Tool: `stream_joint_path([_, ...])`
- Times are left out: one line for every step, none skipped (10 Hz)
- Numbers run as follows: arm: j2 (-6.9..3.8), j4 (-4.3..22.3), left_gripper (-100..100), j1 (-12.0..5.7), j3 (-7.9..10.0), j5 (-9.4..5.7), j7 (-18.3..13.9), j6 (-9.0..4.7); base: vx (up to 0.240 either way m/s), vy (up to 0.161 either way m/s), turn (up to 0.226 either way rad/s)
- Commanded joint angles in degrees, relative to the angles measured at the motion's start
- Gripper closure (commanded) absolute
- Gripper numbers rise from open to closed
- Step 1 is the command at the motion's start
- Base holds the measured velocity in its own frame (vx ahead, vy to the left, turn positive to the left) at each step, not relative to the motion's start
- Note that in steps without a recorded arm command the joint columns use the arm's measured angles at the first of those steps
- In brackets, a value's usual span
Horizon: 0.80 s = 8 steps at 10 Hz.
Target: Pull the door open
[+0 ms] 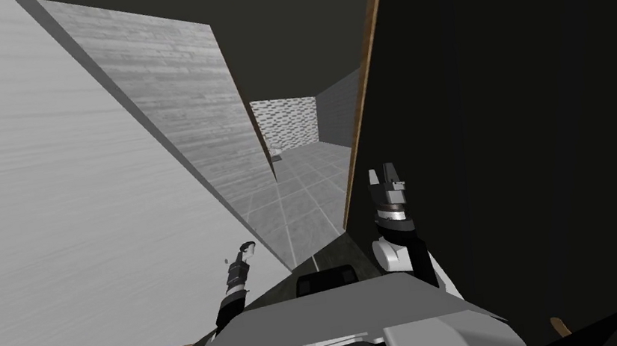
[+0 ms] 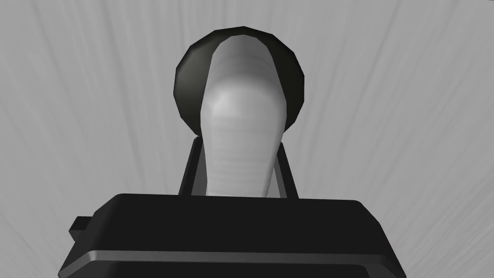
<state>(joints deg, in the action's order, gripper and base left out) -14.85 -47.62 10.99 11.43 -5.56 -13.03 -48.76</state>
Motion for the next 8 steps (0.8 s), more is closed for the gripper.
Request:
stream_joint_path([-0.04,-0.1,100,0.01,0.06,-0.04,0.0,-0.12,-0.006,-0.002,0.002])
stream_joint_path([-0.04,-0.1,100,0.01,0.06,-0.04,0.0,-0.12,0.000,0.000,0.000])
stream_joint_path([-0.61,0.0,100,0.77,-0.70,0.40,-0.9,-0.86,-0.107,0.014,-0.136])
stream_joint_path([-0.79,0.0,100,0.97,-0.89,0.51,-1.2,-1.10,-0.166,0.025,-0.122])
stream_joint_path([-1.18,0.0,100,1.40,-1.29,0.75,-1.7,-1.63,-0.199,0.014,-0.090])
stream_joint_path([-1.60,0.0,100,1.88,-1.73,1.00,-2.4,-2.21,-0.184,0.004,-0.119])
stream_joint_path([-2.04,-0.1,100,2.37,-2.19,1.27,-3.0,-2.81,-0.211,0.033,-0.109])
stream_joint_path([-2.48,-0.1,100,2.86,-2.65,1.53,-3.6,-3.40,-0.226,0.043,-0.128])
